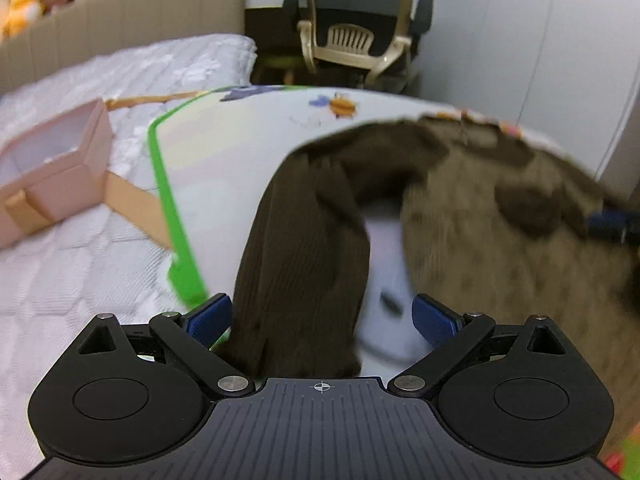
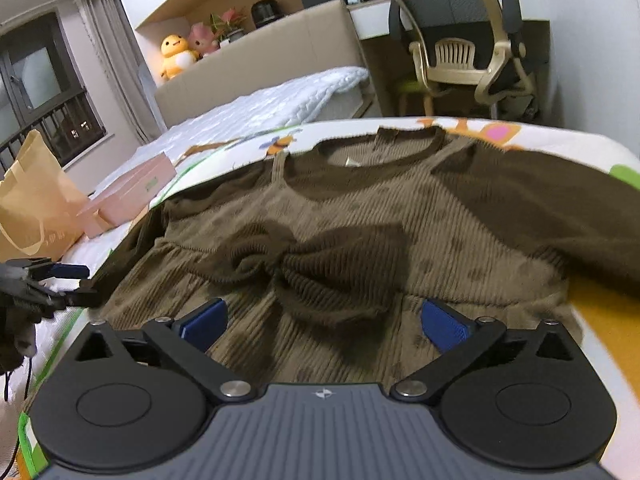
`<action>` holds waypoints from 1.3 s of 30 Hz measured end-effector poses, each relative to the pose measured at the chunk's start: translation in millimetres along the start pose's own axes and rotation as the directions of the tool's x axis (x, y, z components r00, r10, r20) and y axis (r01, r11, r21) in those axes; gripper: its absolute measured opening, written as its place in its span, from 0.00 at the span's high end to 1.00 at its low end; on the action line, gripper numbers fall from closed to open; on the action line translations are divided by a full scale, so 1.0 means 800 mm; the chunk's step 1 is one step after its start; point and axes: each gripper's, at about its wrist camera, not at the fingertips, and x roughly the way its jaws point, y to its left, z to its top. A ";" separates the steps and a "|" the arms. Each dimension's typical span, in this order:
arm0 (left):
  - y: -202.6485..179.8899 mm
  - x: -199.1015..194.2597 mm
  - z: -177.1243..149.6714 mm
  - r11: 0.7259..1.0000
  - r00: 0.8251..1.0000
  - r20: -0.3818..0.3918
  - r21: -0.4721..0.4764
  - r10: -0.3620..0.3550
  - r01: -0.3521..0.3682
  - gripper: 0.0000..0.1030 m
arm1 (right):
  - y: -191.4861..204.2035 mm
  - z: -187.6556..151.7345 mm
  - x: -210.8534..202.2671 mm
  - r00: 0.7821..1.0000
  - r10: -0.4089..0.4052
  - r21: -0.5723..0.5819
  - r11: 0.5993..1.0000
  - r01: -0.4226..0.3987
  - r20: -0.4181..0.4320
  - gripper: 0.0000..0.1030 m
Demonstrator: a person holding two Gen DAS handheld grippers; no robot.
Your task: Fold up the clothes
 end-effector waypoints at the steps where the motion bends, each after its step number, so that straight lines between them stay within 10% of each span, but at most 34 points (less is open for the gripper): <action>1: -0.005 0.002 -0.006 0.998 0.999 0.000 0.042 0.038 -0.038 0.04 | 0.000 -0.001 0.000 1.000 -0.001 -0.002 1.000 0.001 0.002 0.00; 5: -0.016 0.024 -0.010 0.961 0.980 0.068 0.192 0.189 -0.199 0.05 | -0.004 -0.006 -0.004 1.000 0.015 0.016 1.000 -0.016 0.019 0.00; 8: -0.006 0.037 0.000 0.927 0.952 0.118 0.224 0.282 -0.302 0.26 | -0.008 -0.008 -0.006 0.999 0.030 0.040 0.999 -0.031 0.032 0.00; 15: 0.109 0.047 0.036 0.814 0.810 0.085 -0.086 0.581 -0.575 0.14 | -0.010 -0.005 -0.008 0.997 0.072 0.039 0.997 -0.073 0.013 0.00; 18: 0.140 0.023 0.044 0.818 0.842 0.047 -0.271 0.537 -0.507 0.12 | -0.010 -0.005 -0.008 0.997 0.080 0.042 0.996 -0.080 0.014 0.00; 21: 0.141 -0.002 0.039 0.847 0.953 0.072 -0.483 0.293 -0.224 0.09 | -0.011 -0.005 -0.009 0.996 0.085 0.050 0.995 -0.085 0.019 0.00; 23: 0.137 -0.004 0.030 0.780 0.990 0.104 -0.625 0.095 -0.009 0.09 | -0.011 -0.005 -0.009 0.996 0.084 0.049 0.995 -0.085 0.020 0.00; 26: 0.128 0.018 0.019 0.636 0.988 0.143 -0.757 -0.066 0.152 0.09 | -0.010 -0.006 -0.009 0.996 0.083 0.048 0.995 -0.084 0.021 0.00; 28: 0.121 0.042 0.025 0.597 0.988 0.136 -0.788 -0.068 0.149 0.09 | -0.010 -0.006 -0.009 0.996 0.083 0.050 0.995 -0.084 0.022 0.00; 35: 0.106 0.093 0.052 0.639 0.974 0.075 -0.765 0.216 -0.083 0.18 | -0.012 -0.007 -0.009 0.996 0.086 0.056 0.995 -0.088 0.027 0.00; 39: 0.073 0.100 0.066 0.745 0.927 0.057 -0.614 0.372 -0.261 0.73 | -0.014 -0.007 -0.009 0.995 0.094 0.068 0.993 -0.096 0.032 0.00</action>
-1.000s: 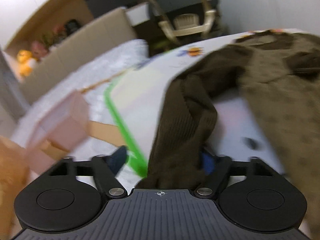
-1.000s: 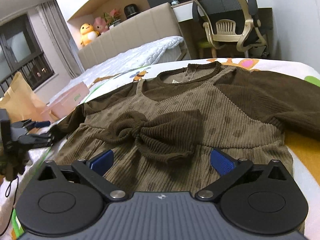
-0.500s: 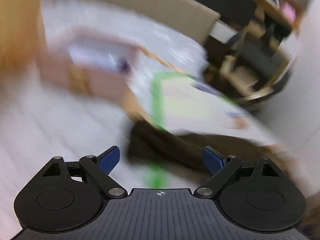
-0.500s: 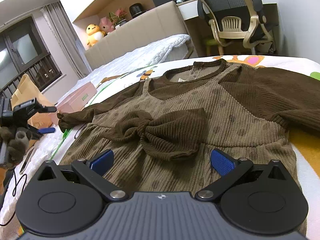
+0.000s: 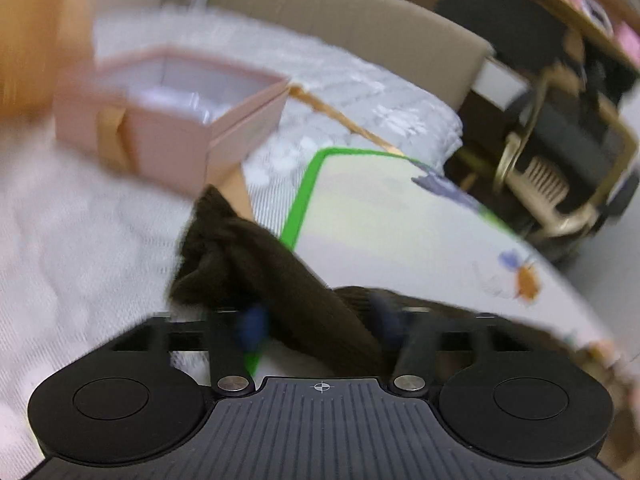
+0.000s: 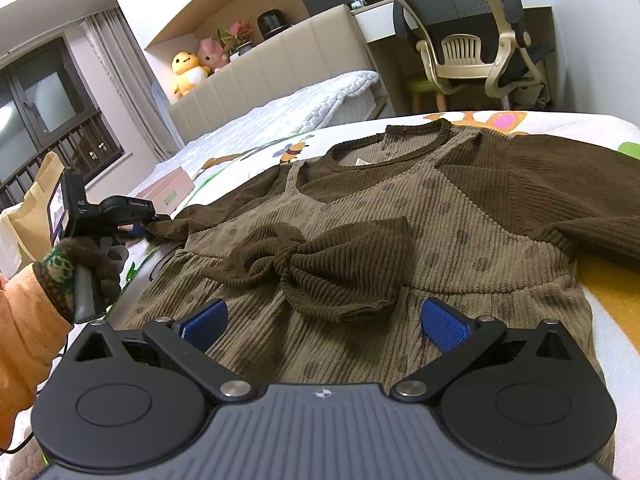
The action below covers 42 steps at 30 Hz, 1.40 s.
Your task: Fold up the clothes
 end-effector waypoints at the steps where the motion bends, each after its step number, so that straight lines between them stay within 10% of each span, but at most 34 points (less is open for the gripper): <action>1: -0.008 -0.005 0.000 0.998 0.999 0.031 0.058 0.014 -0.016 0.79 | -0.001 0.000 0.000 1.000 0.004 0.005 1.000 -0.004 0.002 0.00; 5: -0.047 -0.037 0.024 0.988 0.993 0.119 0.155 -0.024 0.006 0.89 | -0.008 0.001 -0.001 1.000 0.027 0.050 0.998 -0.027 0.010 0.00; 9: -0.129 -0.086 0.042 0.943 0.955 0.201 0.296 -0.218 0.152 0.89 | -0.007 0.002 -0.001 1.000 0.028 0.059 0.998 -0.028 0.006 0.00; 13: -0.205 -0.116 0.018 0.810 0.850 0.091 0.370 -0.519 0.455 0.82 | -0.004 0.002 -0.001 0.999 0.044 0.032 0.999 -0.044 -0.011 0.00; 16: -0.248 -0.121 -0.019 0.667 0.744 -0.087 0.383 -0.662 0.639 0.43 | -0.007 0.003 -0.002 0.998 0.055 0.047 0.997 -0.055 -0.005 0.00; 19: -0.259 -0.122 -0.051 0.612 0.715 -0.203 0.397 -0.669 0.685 0.23 | -0.009 0.003 -0.003 0.998 0.059 0.058 0.997 -0.059 0.004 0.00; 23: -0.225 -0.112 -0.064 0.646 0.759 -0.226 0.413 -0.611 0.643 0.13 | -0.009 0.005 -0.007 0.999 0.033 0.063 0.997 -0.034 0.027 0.00; 29: -0.118 -0.098 -0.034 0.759 0.900 -0.178 0.486 -0.399 0.433 0.09 | 0.025 0.041 -0.039 0.993 -0.042 -0.132 0.990 0.057 0.115 0.00; 33: -0.042 -0.113 0.010 0.811 0.978 -0.004 0.559 -0.208 0.175 0.09 | 0.030 0.075 -0.021 0.986 -0.110 -0.193 0.972 0.134 0.126 0.01; 37: -0.006 -0.118 0.034 0.847 0.988 0.040 0.520 -0.149 0.107 0.08 | 0.012 0.106 0.026 0.980 -0.183 -0.142 0.971 0.193 0.083 0.23; 42: -0.048 -0.104 0.000 0.800 0.938 -0.074 0.503 -0.338 0.327 0.07 | -0.014 0.129 0.079 0.962 -0.267 -0.080 0.959 0.271 0.064 0.40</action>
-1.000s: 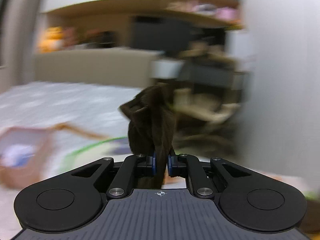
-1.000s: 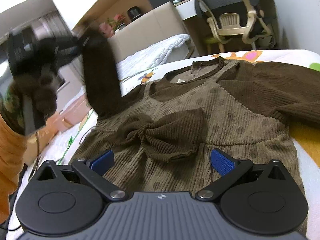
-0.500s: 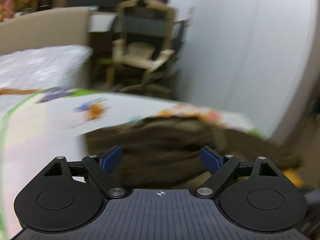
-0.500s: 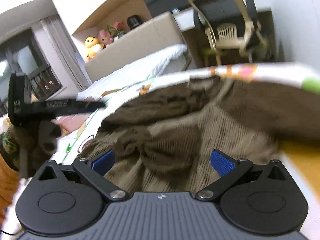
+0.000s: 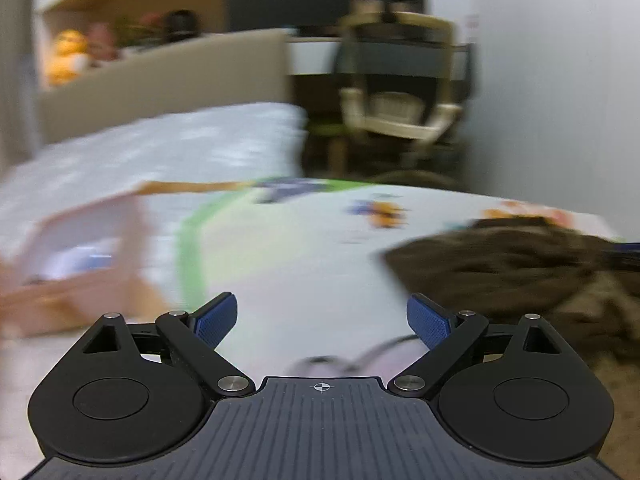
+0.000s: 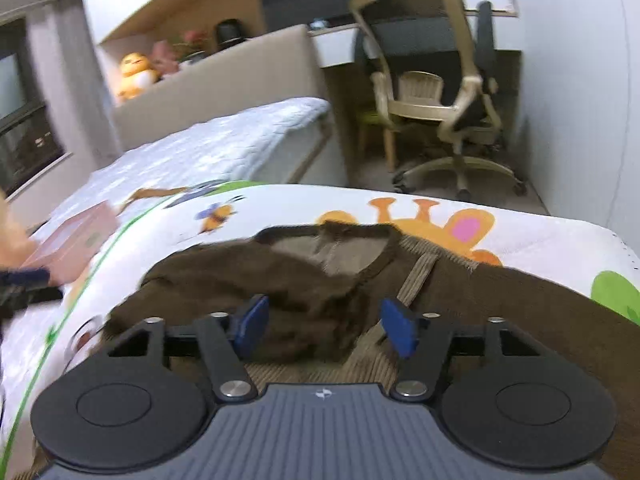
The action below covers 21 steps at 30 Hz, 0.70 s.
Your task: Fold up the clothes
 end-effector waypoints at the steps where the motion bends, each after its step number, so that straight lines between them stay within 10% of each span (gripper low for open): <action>1: -0.017 0.010 0.000 0.999 0.999 0.007 0.000 -0.051 0.051 0.07 | 0.001 0.003 0.014 1.000 -0.021 -0.013 1.000 0.021 -0.004 0.40; 7: -0.078 0.055 -0.003 0.965 0.965 0.046 -0.046 -0.257 0.259 0.07 | 0.014 0.006 0.061 0.994 0.005 -0.018 1.000 -0.007 -0.113 0.80; 12: -0.101 0.075 0.007 0.946 0.945 0.091 -0.048 -0.316 0.321 0.05 | -0.004 0.031 0.023 0.997 -0.082 -0.024 0.996 0.082 -0.013 0.81; 16: -0.109 0.114 0.005 0.921 0.927 0.053 -0.107 -0.370 0.374 0.05 | -0.029 0.007 0.043 0.982 -0.155 -0.034 0.988 0.152 -0.110 0.78; 21: -0.118 0.144 -0.020 0.939 0.941 -0.044 -0.094 -0.337 0.332 0.05 | -0.033 -0.003 0.031 0.983 -0.169 -0.039 0.985 0.166 -0.076 0.63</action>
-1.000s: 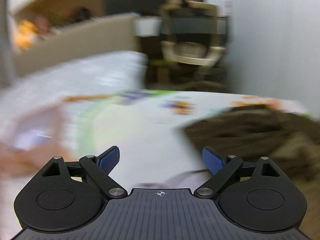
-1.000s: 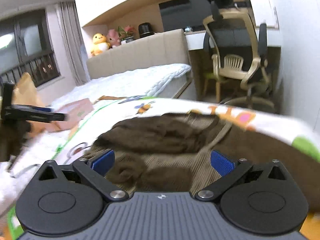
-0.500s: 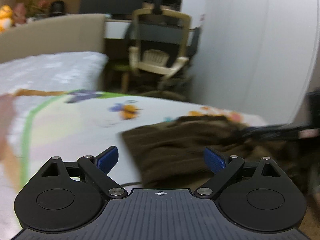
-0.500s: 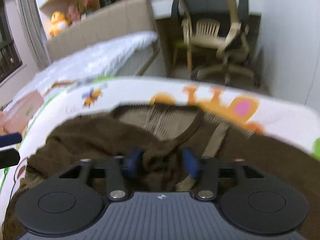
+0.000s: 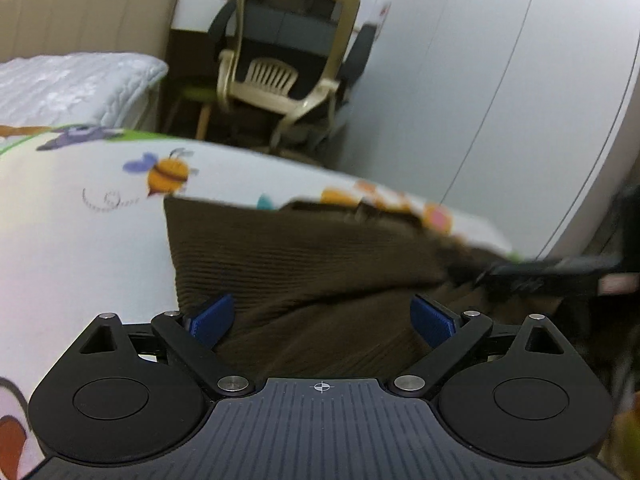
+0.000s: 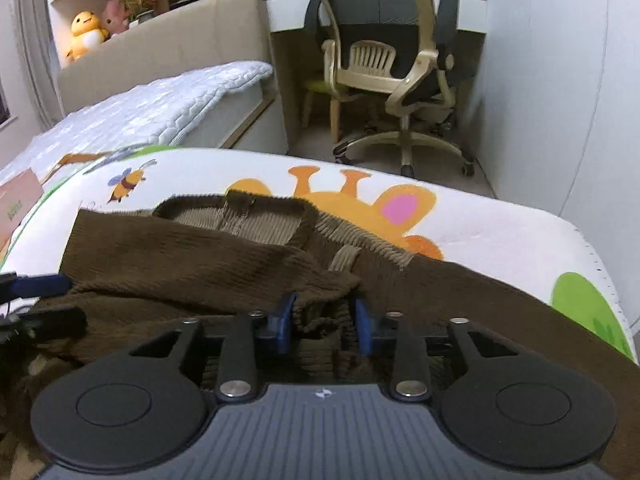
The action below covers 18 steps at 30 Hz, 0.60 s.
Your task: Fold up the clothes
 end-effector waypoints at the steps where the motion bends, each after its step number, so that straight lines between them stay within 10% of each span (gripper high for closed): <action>1: 0.000 0.001 -0.002 1.000 1.000 -0.002 0.009 0.004 -0.004 0.05 | 0.004 -0.001 -0.010 0.999 -0.011 -0.023 1.000 0.011 0.031 0.63; 6: 0.001 -0.004 -0.010 0.999 1.000 0.012 0.033 -0.001 0.000 0.04 | 0.031 -0.015 -0.052 0.990 0.054 -0.107 0.993 -0.040 0.130 0.61; 13: 0.000 -0.006 -0.013 0.999 1.000 0.017 0.039 -0.009 0.008 0.03 | 0.046 -0.032 -0.019 0.998 0.057 -0.121 0.991 -0.054 0.019 0.58; 18: -0.001 -0.005 -0.014 0.999 1.000 0.014 0.044 -0.007 0.006 0.03 | -0.012 -0.030 -0.061 0.995 0.097 0.103 0.990 -0.100 0.039 0.55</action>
